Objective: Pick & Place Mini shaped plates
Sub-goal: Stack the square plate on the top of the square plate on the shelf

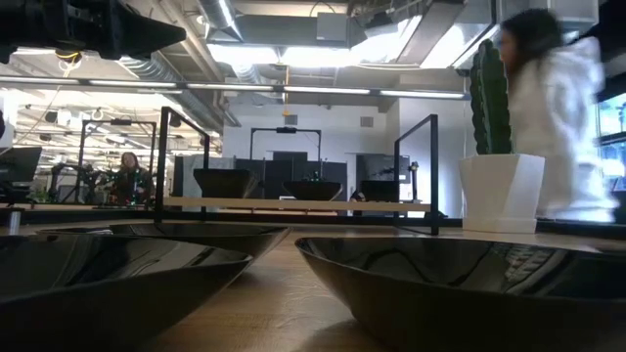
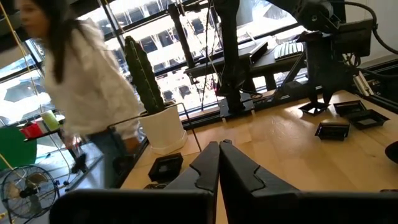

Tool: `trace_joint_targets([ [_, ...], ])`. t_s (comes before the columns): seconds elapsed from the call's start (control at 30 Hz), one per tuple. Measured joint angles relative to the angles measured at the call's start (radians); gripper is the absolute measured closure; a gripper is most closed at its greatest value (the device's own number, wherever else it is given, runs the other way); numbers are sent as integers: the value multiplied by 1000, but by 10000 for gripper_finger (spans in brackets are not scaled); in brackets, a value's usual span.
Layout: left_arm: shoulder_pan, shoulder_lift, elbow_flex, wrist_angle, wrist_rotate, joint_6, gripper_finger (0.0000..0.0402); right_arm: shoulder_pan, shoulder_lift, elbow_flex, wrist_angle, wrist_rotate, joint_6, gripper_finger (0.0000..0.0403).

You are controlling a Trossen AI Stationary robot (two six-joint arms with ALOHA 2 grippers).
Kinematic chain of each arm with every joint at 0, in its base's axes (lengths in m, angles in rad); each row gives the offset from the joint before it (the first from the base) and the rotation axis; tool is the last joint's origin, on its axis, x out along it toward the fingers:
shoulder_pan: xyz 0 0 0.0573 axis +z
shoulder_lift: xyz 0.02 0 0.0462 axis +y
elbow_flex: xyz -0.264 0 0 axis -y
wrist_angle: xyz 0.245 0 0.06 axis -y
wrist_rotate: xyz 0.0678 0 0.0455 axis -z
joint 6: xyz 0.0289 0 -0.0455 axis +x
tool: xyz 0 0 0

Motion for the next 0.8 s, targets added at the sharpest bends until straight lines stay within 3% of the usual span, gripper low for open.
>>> trace_joint_targets([
  [0.43,0,0,0,0,0,1,396,0,0,0,-26,-5,27,391],
  [0.7,0,0,0,0,0,1,394,0,1,29,-113,-18,64,380],
  [0.8,0,0,0,0,0,1,395,0,1,58,-160,21,42,389],
])
